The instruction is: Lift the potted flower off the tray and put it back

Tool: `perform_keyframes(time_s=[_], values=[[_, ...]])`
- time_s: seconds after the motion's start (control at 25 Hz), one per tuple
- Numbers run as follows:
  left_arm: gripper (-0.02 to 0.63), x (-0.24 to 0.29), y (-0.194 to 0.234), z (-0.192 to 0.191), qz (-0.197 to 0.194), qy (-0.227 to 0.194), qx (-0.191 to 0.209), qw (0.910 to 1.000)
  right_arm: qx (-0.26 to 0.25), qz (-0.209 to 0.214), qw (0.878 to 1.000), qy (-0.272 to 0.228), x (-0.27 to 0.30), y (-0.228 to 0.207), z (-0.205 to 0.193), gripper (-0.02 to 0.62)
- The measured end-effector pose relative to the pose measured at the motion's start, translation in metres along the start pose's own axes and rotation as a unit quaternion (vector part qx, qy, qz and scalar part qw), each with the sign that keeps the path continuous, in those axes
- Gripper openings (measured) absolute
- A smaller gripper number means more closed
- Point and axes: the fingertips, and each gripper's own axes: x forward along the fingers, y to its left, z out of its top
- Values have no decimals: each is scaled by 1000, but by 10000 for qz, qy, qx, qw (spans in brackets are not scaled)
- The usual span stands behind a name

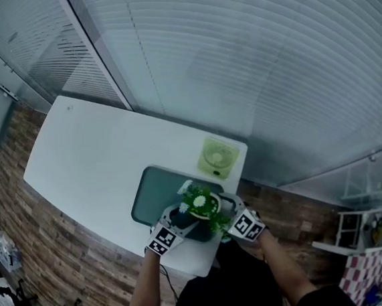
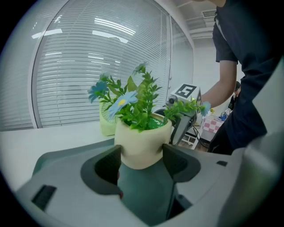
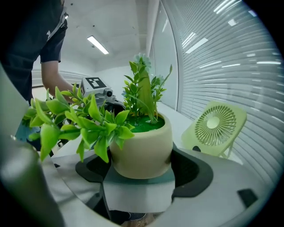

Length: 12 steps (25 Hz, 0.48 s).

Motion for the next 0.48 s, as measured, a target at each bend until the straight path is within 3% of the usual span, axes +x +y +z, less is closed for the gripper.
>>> perform_keyframes(time_s=[0.48], values=[[279,-38,-30,42,260,-172,285,9991,-353,-122,9990,-252,-43,26,39,387]])
